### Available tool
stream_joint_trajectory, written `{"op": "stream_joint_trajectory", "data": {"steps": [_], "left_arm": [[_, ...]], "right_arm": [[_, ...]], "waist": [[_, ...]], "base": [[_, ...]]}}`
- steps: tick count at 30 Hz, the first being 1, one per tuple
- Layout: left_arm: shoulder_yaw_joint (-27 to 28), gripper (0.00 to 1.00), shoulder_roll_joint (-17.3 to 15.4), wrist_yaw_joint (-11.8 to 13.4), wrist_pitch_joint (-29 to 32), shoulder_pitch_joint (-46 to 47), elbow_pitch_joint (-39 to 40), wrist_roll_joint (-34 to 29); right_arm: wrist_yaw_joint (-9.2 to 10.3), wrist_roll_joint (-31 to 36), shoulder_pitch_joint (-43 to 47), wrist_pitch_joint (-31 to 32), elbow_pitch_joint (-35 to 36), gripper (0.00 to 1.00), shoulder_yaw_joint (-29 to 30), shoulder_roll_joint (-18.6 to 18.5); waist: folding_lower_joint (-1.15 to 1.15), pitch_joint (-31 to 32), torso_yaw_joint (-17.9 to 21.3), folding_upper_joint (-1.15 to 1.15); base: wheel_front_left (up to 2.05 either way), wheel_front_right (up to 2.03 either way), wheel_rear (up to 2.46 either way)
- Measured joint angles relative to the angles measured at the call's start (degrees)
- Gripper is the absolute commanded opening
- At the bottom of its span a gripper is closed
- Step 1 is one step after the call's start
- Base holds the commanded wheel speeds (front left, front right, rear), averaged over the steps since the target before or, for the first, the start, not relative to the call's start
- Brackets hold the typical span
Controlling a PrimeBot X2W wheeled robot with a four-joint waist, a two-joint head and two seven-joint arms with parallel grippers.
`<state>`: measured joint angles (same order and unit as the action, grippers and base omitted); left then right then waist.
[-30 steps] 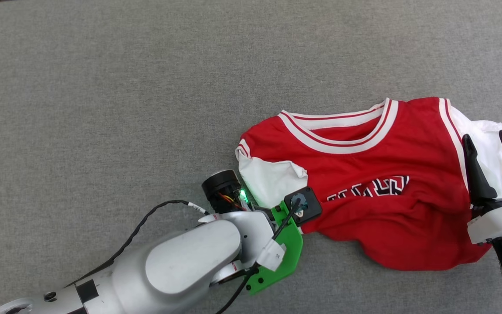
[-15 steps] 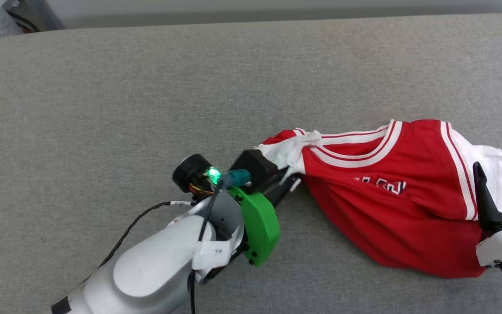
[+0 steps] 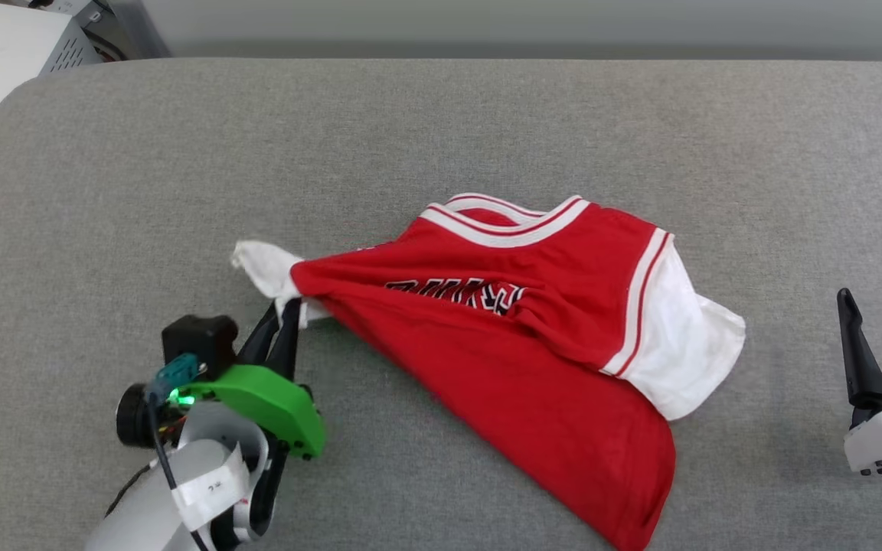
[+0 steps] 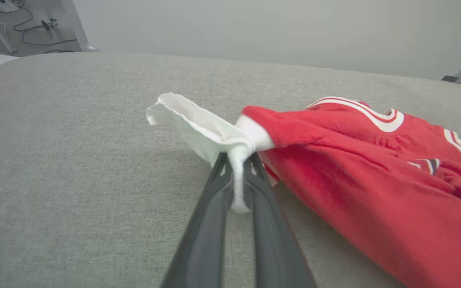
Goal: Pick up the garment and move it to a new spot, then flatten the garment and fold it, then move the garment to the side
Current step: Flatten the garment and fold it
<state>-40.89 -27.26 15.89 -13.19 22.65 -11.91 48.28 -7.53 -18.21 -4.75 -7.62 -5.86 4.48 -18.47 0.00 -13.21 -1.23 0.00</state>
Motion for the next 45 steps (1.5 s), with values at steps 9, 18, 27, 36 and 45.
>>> {"op": "stream_joint_trajectory", "data": {"steps": [9, 18, 27, 36, 45], "left_arm": [[4.0, 0.0, 2.7, -2.1, -1.5, -7.0, -10.1, 1.2], [6.2, 1.0, 4.3, -2.9, -1.8, -9.1, -11.2, -4.3], [16.4, 1.0, 4.5, 1.9, -1.8, -15.9, 3.4, -18.2], [23.8, 1.0, 8.0, 4.5, -1.8, -19.1, 14.8, -29.0], [24.9, 1.0, 12.2, 1.5, -1.8, -19.0, 17.4, -34.0]], "right_arm": [[0.0, 0.4, 0.1, 0.7, 0.2, 1.0, 0.2, 0.1], [0.0, 1.0, 0.3, 1.4, 1.0, 1.0, 0.4, -0.2], [0.0, 1.6, -2.6, 3.7, 4.9, 1.0, -0.1, -5.3], [0.0, -9.8, -15.3, 22.1, 6.7, 1.0, -16.2, -18.1], [0.0, -26.3, -23.6, 47.0, 4.9, 1.0, -33.7, -27.6]], "waist": [[0.0, -0.5, 0.8, 0.0], [0.0, 2.1, 0.2, 0.0], [0.0, 5.3, -2.2, 0.0], [0.0, 4.7, -4.0, 0.0], [0.0, 1.7, -5.2, 0.0]], "base": [[0.0, 0.0, 0.0], [0.0, 0.0, 0.0], [0.0, 0.0, 0.0], [0.0, 0.0, 0.0], [0.0, 0.0, 0.0]]}}
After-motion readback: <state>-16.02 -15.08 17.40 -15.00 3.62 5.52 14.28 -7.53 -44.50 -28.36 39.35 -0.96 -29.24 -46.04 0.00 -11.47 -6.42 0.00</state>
